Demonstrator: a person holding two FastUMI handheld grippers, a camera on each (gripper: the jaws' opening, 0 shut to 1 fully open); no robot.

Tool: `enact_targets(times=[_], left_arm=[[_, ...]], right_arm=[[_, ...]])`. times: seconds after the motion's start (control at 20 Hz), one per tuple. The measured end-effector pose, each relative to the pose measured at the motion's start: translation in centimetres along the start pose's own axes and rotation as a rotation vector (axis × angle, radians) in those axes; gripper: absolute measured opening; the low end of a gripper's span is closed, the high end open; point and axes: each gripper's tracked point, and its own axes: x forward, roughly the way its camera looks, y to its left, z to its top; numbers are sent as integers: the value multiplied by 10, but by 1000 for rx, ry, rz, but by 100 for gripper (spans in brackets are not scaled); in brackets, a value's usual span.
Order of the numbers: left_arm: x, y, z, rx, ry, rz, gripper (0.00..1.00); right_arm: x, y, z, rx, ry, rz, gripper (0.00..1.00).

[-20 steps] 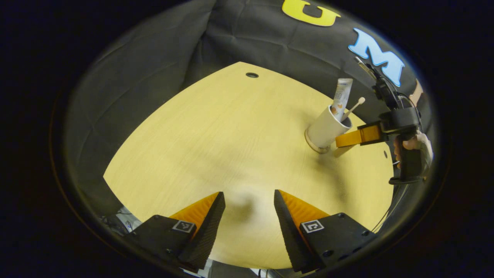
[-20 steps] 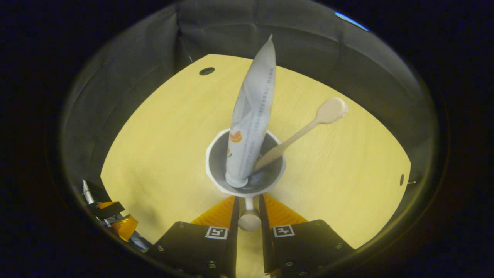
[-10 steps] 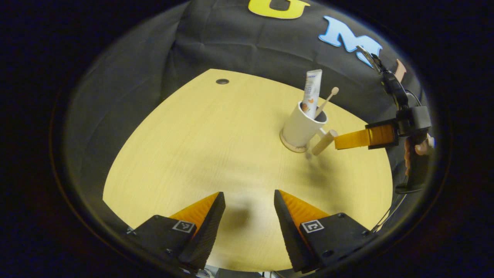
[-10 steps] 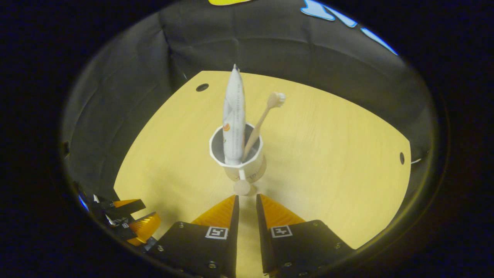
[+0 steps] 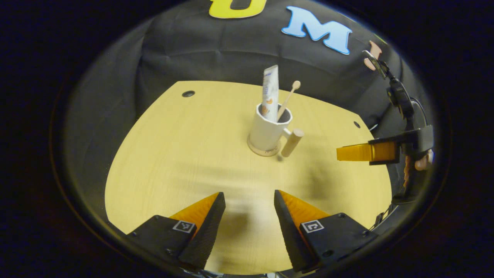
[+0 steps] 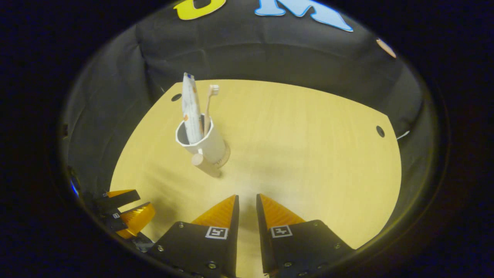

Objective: Put the toothbrush and toothpaste on the desktop into the cup, then pick up the cup and place it on the coaster on the desktop.

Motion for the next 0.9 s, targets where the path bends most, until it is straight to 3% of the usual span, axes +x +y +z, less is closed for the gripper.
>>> enact_targets(times=[0.15,0.35,0.65,0.75,0.8,0.85,0.9], left_arm=[[-4,-22,32,59,-48,-29,84],[-25,-59,103,131,-207,-68,82],[-106,-108,202,193,-482,-104,84],[-136,-120,228,203,-581,-110,84],[-152,-125,242,211,-644,-107,83],[-168,-130,256,220,-699,-103,81],[-185,-135,268,227,-746,-102,83]], right_arm=[[-25,-18,-1,22,-64,-45,25],[-72,-30,21,64,-222,-81,25],[-164,-35,88,134,-556,-91,22],[-200,-34,111,132,-673,-98,25],[-217,-34,121,128,-726,-101,21],[-231,-32,129,122,-774,-108,25],[-247,-31,137,118,-822,-112,21]])
